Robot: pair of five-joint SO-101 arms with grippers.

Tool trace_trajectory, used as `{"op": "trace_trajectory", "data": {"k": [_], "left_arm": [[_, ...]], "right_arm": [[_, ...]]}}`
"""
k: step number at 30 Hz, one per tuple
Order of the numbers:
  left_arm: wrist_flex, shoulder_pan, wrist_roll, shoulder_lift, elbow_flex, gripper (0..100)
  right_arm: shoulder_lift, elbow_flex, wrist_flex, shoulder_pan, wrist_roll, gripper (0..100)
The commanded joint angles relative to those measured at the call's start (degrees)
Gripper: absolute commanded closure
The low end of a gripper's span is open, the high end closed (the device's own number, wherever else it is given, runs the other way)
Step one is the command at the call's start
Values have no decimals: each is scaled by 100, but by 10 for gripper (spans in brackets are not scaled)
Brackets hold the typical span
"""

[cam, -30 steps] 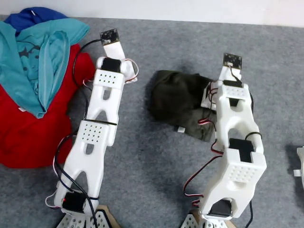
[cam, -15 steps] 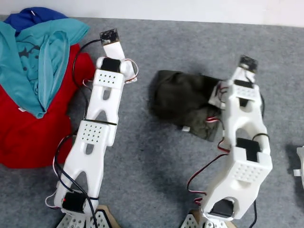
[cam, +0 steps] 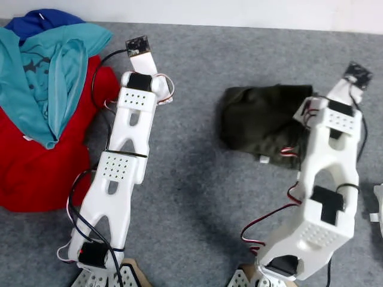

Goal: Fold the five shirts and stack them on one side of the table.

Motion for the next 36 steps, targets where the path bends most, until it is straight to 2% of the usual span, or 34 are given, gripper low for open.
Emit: {"op": "trace_trajectory", "data": {"k": [1, 4, 8, 14, 25, 34, 36], "left_arm": [[-105, 75, 26, -75, -163, 993], [-105, 75, 26, -75, -163, 993], [-105, 75, 26, -75, -163, 993], [-105, 75, 26, -75, -163, 993], [-105, 92, 26, -75, -163, 993], [-114, 101, 26, -75, -163, 993], [-114, 101, 26, -75, -163, 993]], "right_arm": [[-514, -277, -242, 435, 0, 991], [-602, -277, -426, 892, 9, 991], [-760, -277, -690, 1552, 519, 991], [-813, -277, -1033, 2378, 571, 991], [-822, -971, -1051, 3152, 1793, 991], [-822, -1420, -1024, 3538, 2286, 991], [-831, -1446, -734, 3574, 2400, 991]]}}
